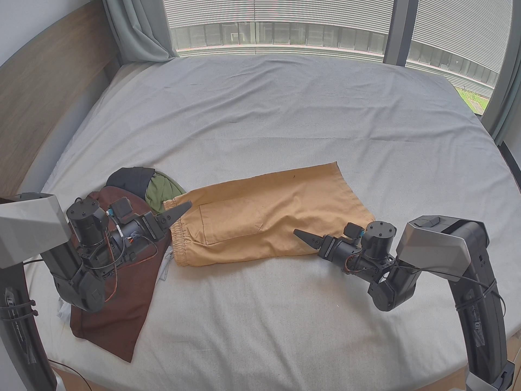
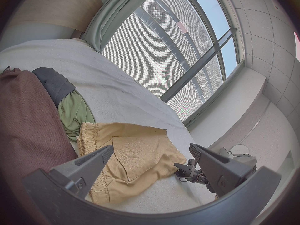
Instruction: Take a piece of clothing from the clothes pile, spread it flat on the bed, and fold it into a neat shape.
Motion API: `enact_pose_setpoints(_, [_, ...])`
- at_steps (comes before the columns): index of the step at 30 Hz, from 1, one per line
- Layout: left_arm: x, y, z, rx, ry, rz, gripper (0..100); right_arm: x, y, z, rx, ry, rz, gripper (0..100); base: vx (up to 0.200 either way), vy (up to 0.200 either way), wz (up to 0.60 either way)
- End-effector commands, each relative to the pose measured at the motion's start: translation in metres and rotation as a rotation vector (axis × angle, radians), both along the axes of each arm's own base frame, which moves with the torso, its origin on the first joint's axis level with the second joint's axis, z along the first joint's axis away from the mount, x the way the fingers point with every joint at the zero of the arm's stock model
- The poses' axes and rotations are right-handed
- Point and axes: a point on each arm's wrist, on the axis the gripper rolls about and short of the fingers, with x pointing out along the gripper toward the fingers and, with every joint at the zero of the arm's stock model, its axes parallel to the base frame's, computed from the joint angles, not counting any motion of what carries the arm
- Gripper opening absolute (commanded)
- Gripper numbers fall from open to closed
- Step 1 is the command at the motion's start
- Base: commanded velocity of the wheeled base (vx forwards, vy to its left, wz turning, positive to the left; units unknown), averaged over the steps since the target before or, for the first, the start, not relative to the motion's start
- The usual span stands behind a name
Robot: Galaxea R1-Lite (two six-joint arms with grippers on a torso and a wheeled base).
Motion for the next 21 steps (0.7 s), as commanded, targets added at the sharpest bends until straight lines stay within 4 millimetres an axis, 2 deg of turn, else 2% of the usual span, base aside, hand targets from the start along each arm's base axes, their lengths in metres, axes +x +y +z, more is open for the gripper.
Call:
enact_pose_setpoints(1, [0.0002, 0.0008, 0.0014, -0.001, -0.006, 0.002, 100, 0.0, 0.0023, -0.0095, -0.006, 0.02, 0.006, 100, 0.0, 0.0, 0.0])
enact_pose_setpoints(4, [0.0005, 0.0008, 0.0011, -0.001, -0.006, 0.002, 100, 0.0, 0.0023, -0.0095, -0.006, 0.02, 0.006, 100, 0.0, 0.0, 0.0])
enact_pose_setpoints(5, [0.0005, 0.0008, 0.0011, -0.001, -0.006, 0.002, 100, -0.0002, 0.0022, -0.0096, -0.006, 0.02, 0.004, 0, 0.0, 0.0, 0.0])
enact_pose_setpoints(16, [-0.0001, -0.0008, -0.0005, 0.0, 0.0, -0.003, 100, -0.0011, 0.0011, -0.0107, -0.008, 0.026, 0.003, 0, 0.0, 0.0, 0.0])
enact_pose_setpoints(21, [0.0008, -0.0024, 0.0006, 0.026, -0.026, -0.005, 100, -0.0074, -0.002, -0.0113, -0.022, 0.044, 0.002, 0, 0.0, 0.0, 0.0])
